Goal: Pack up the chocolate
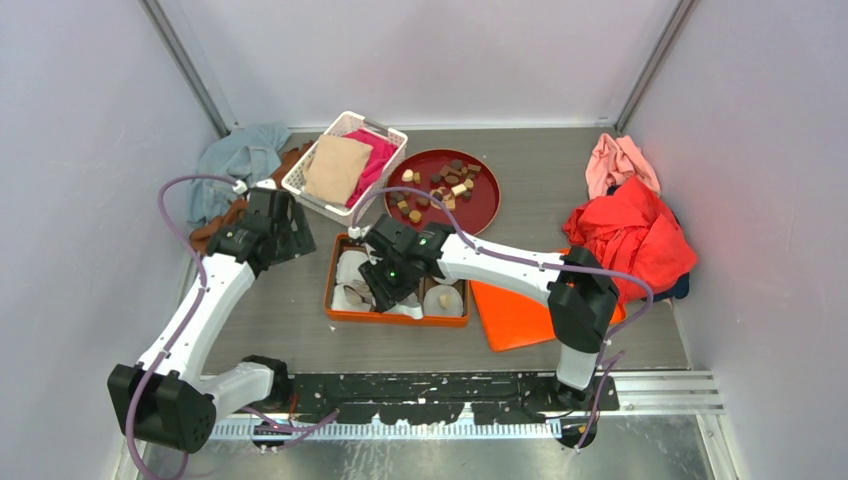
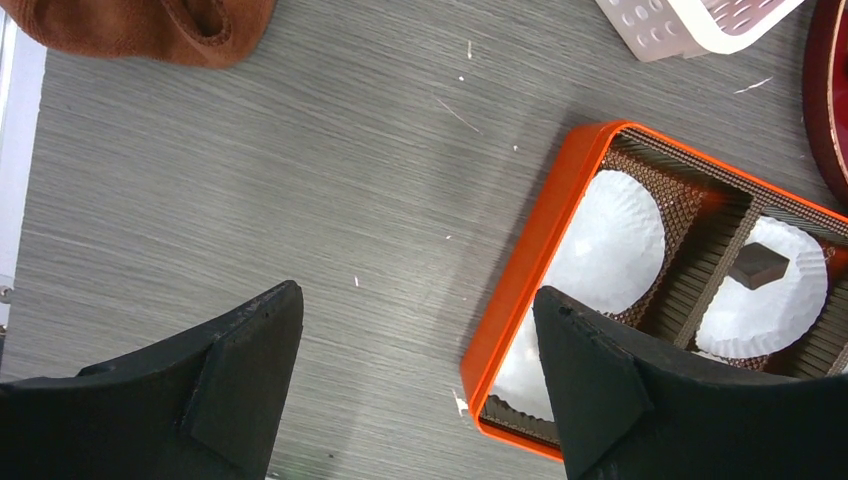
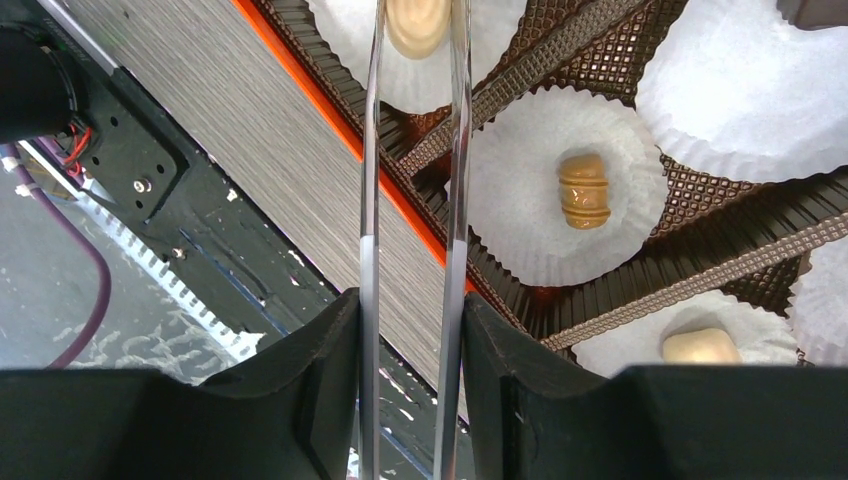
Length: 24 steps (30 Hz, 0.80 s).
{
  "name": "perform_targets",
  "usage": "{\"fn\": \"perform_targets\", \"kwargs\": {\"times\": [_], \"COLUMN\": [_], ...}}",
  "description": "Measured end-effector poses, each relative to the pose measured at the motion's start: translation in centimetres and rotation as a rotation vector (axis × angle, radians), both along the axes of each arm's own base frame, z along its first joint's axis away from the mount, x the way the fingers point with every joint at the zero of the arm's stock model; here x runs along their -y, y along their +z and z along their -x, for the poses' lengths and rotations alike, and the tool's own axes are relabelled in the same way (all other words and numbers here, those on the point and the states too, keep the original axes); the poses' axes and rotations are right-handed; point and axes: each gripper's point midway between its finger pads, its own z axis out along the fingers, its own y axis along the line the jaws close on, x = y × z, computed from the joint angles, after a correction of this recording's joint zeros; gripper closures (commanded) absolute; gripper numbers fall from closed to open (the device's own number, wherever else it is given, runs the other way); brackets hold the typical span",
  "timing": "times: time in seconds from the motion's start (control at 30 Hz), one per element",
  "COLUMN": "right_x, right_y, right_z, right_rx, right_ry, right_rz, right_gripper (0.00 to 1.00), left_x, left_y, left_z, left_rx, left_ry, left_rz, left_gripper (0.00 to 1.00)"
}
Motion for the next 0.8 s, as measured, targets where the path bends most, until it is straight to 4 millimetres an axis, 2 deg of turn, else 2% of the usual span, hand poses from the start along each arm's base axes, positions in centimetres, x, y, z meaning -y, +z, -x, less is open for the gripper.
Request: {"fn": "perform_targets", "kwargs": {"times": [0.8], "right_x": [0.11], "right_y": [0.23], "right_z": [-0.25], "right_rx": [0.020], "right_ry": [-0.004], "right_rz": [0.009], "right_gripper": [0.54], "left_x": [0.00], "left_y": [-0.47], "left_z": [0.22], "left_rx": [-0.012], "left_ry": [0.000], "left_rz": [0.001], "left_gripper": [0.15]}}
